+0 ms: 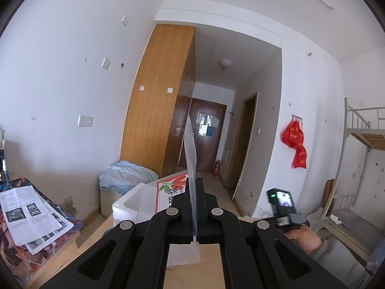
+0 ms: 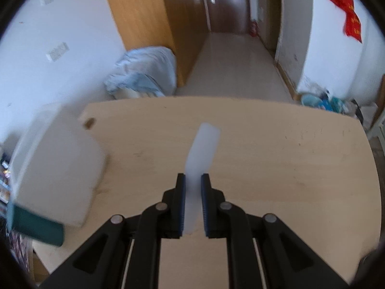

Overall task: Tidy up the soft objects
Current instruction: 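Carry the bag with the left tool and the foam stick with the right tool to the box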

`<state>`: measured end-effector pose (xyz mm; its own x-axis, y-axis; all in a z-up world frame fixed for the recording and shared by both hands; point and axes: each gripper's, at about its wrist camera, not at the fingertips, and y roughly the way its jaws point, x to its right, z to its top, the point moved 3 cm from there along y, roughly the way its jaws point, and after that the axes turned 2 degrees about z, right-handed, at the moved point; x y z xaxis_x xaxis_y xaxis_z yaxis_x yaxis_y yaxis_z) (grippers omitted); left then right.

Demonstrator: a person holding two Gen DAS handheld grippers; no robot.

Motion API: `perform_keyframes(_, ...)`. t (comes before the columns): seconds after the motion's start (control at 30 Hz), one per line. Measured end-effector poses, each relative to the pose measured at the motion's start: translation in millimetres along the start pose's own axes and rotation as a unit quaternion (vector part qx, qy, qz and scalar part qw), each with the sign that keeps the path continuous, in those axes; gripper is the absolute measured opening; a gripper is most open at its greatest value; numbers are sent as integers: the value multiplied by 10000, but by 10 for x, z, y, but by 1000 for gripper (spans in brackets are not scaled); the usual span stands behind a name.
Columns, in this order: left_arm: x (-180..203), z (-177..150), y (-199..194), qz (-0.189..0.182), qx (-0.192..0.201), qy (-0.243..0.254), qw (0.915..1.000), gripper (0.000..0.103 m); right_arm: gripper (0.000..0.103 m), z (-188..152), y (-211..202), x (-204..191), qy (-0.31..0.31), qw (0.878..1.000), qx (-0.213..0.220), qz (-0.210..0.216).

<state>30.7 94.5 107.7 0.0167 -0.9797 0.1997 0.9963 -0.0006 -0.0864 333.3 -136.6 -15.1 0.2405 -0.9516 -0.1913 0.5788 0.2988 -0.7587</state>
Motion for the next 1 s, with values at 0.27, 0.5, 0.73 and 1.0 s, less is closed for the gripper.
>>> perform_keyframes(0.27, -4, -110, 278, 260, -390, -57, 9989, 0, 15, -260, -686, -310, -341, 9943, 718, 709)
perform_keyframes(0.5, -22, -228, 475, 494, -738, -10, 9961, 0, 15, -496, -1188, -622, -800, 9831, 1289, 1029)
perform_keyframes(0.73, -17, -258, 550, 692, -898, 100, 9935, 0, 15, -774, -1669, -919, -1257, 9653, 1830, 1372)
perform_keyframes(1.0, -122, -315, 637, 995, -1068, 146, 9892, 0, 15, -897, -1931, -1153, -1649, 9488, 2150, 1621)
